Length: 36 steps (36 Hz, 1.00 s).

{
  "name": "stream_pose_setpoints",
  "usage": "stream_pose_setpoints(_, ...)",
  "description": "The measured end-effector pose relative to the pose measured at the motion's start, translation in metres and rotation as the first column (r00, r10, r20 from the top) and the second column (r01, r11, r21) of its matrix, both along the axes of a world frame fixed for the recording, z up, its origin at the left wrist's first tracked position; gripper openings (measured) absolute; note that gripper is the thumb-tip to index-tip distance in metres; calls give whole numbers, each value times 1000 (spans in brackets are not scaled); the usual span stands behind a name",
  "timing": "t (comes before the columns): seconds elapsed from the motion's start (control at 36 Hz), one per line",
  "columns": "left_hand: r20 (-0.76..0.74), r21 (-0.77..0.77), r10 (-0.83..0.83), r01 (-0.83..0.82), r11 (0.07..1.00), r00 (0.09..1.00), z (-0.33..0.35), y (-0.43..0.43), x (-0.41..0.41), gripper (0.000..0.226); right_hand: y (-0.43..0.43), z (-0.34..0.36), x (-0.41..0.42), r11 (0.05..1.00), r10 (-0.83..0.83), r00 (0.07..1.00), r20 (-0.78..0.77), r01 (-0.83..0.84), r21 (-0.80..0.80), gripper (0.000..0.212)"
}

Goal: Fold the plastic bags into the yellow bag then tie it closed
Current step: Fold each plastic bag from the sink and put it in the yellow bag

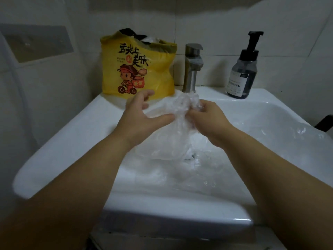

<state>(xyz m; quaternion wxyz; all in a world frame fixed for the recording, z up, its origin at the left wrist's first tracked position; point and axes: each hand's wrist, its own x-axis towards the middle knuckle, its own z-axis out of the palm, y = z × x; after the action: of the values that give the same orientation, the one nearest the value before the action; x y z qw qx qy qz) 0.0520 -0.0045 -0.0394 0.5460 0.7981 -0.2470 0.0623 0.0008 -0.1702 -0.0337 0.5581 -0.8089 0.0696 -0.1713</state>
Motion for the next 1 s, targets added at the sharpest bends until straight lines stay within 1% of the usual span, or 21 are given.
stream_pose_setpoints(0.03,73,7,37,-38,999,997,1,0,-2,80,1,0,0,1000,-2,1000,8,2,8,11)
stream_pose_setpoints(0.08,224,-8,117,-118,993,968,3,1,-6,83,1,-1,3,999,-11,1000,15,11,47,11)
stream_pose_setpoints(0.14,377,-26,174,-177,984,910,2,2,-3,84,2,-2,3,999,-8,1000,9,7,53,11)
stream_pose_setpoints(0.22,544,-27,208,-231,973,813,-2,3,2,64,7,-1,3,1000,-6,1000,0,6,13,16)
stream_pose_setpoints(0.28,571,2,204,-250,968,795,-3,3,5,50,8,0,2,999,16,1000,-11,-15,42,19)
stream_pose_setpoints(0.33,499,90,132,-202,975,857,-3,3,4,43,9,1,1,988,76,997,-31,-71,137,26)
stream_pose_setpoints(0.39,342,206,41,-117,971,939,-6,2,1,48,8,0,2,974,121,990,-67,-106,198,35)
stream_pose_setpoints(0.44,198,263,13,-66,963,980,-8,-1,-1,54,11,0,2,962,169,979,-114,-139,235,41)
stream_pose_setpoints(0.47,167,258,15,-58,964,986,-9,-2,-1,48,12,-1,3,956,194,971,-137,-156,248,47)
stream_pose_setpoints(0.5,162,236,22,-61,970,986,-8,-3,0,35,11,-2,3,951,212,965,-155,-168,260,51)
stream_pose_setpoints(0.53,159,206,31,-64,976,987,-7,-3,1,21,12,-2,3,949,219,963,-158,-173,263,49)
stream_pose_setpoints(0.56,138,159,39,-61,985,990,-6,-3,2,16,13,-1,2,951,214,965,-150,-171,258,43)
stream_pose_setpoints(0.61,41,53,36,-38,998,999,-4,-2,6,12,11,0,2,962,148,985,-90,-122,243,31)
stream_pose_setpoints(0.67,-67,-61,31,-35,998,997,-1,-2,7,5,7,1,3,969,29,999,-15,-25,246,26)
stream_pose_setpoints(0.72,-158,-134,11,-33,990,987,0,-4,9,6,4,4,3,949,-46,999,16,39,313,23)
stream_pose_setpoints(0.78,-220,-126,0,-28,992,975,-1,-2,12,12,0,7,5,904,-67,998,14,55,424,23)
stream_pose_setpoints(0.83,-250,-98,7,-33,995,968,-2,-1,14,20,0,10,4,837,-38,999,22,20,548,29)
stream_pose_setpoints(0.89,-248,-64,22,-39,997,968,-3,0,14,24,0,12,1,778,65,997,44,-78,624,34)
stream_pose_setpoints(0.94,-252,-55,28,-43,998,967,-3,-1,14,24,2,13,-3,723,210,976,61,-197,662,31)
stream_pose_setpoints(0.97,-255,-55,22,-38,998,967,-3,-1,13,23,3,13,-4,710,268,962,53,-234,664,26)
stream_pose_setpoints(1.0,-259,-59,18,-34,998,966,-3,-2,13,22,3,11,-5,718,310,950,31,-256,648,25)
